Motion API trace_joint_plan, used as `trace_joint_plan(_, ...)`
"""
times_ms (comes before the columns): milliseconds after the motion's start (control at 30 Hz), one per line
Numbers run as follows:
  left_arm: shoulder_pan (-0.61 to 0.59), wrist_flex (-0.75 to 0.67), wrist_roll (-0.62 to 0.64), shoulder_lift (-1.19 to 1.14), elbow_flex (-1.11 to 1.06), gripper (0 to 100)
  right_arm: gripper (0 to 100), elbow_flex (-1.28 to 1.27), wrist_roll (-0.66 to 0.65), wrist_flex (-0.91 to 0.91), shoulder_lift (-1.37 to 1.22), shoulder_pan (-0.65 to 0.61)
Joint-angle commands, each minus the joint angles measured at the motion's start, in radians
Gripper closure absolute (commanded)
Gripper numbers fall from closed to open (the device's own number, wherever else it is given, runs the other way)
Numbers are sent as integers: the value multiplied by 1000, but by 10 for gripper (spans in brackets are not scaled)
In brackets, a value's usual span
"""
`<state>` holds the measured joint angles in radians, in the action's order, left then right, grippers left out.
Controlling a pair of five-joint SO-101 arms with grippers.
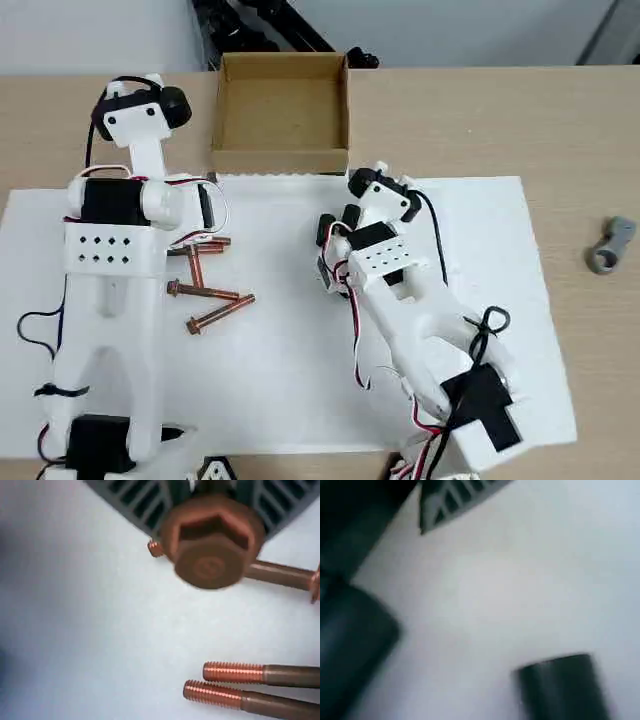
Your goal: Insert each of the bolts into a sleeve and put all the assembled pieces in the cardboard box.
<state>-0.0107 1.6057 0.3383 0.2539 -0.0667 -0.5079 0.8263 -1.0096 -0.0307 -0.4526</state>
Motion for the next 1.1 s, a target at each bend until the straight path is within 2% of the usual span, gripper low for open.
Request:
trace_joint_plan(0,-6,-17,-8,57,4,995,867,0,-5,-7,-28,-12)
trace_joint_plan(100,-6,-17,-8,57,4,995,916,0,-9,-10,-27,-12)
trace_joint_plan(500,-6,-17,-8,52,4,995,921,0,-127,-88,-18,-7)
trace_joint_plan(600,-6,-17,-8,54,4,995,986,0,-173,-137,33,-8)
trace_joint_plan(867,-6,-21,-12,58,4,995,989,0,-345,-229,335,-7)
trace_joint_plan(1067,-6,-15,-149,60,4,995,989,-5,-569,-280,662,-8)
